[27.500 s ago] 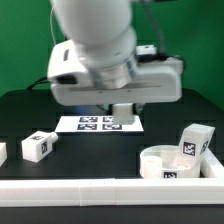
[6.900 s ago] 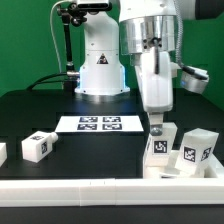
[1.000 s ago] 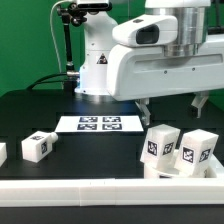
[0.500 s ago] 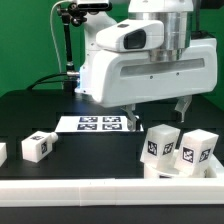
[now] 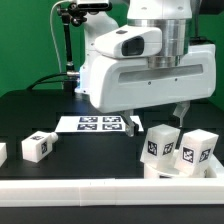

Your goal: Assemble stool

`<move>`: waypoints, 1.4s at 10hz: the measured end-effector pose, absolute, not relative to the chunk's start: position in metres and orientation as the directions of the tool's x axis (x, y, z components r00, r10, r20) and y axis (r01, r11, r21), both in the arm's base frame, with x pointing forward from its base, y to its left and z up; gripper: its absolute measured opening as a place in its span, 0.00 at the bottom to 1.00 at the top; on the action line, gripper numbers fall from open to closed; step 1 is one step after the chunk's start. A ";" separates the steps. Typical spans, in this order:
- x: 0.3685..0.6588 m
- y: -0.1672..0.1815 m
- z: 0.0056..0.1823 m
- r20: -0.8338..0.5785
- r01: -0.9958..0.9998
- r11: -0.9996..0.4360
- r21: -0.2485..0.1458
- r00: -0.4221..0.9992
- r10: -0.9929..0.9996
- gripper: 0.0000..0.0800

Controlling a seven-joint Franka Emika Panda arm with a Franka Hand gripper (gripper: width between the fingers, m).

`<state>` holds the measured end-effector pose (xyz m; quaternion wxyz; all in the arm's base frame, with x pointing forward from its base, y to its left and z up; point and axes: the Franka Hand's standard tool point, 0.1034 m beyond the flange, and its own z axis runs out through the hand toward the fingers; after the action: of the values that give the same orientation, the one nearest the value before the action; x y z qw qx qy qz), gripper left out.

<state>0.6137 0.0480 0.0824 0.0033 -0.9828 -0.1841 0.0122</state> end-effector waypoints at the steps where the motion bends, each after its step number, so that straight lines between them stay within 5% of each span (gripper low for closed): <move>1: 0.614 0.048 0.082 -0.023 0.355 -0.935 -0.011 0.935 0.355 0.67; 2: 0.614 0.047 0.082 -0.023 0.353 -0.936 -0.011 0.935 0.353 0.50; 4: 0.614 0.046 0.082 -0.023 0.343 -0.939 -0.011 0.939 0.343 0.43; 7: 0.614 0.046 0.082 -0.024 0.256 -0.967 -0.009 0.966 0.256 0.43; 14: 0.616 0.051 0.082 0.014 -0.382 -0.924 0.000 0.924 -0.382 0.43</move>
Offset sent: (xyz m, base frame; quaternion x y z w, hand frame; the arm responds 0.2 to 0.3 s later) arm 0.0000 0.0000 0.0000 0.0000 0.0000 0.0000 1.0000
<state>0.6164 0.0507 0.0817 -0.0013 -0.9809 0.1945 -0.0068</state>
